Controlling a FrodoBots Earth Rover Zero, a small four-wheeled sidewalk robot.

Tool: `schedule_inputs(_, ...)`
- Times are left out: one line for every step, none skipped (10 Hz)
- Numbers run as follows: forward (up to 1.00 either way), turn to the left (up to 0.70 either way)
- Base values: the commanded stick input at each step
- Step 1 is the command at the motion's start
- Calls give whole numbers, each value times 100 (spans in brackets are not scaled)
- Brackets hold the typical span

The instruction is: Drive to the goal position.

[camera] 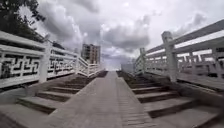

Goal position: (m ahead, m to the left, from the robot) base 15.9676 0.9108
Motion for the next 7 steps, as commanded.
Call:
schedule_inputs(45, 0)
schedule_inputs(45, 0)
schedule_inputs(45, 0)
schedule_inputs(45, 0)
schedule_inputs(45, 0)
schedule_inputs(45, 0)
schedule_inputs(45, 0)
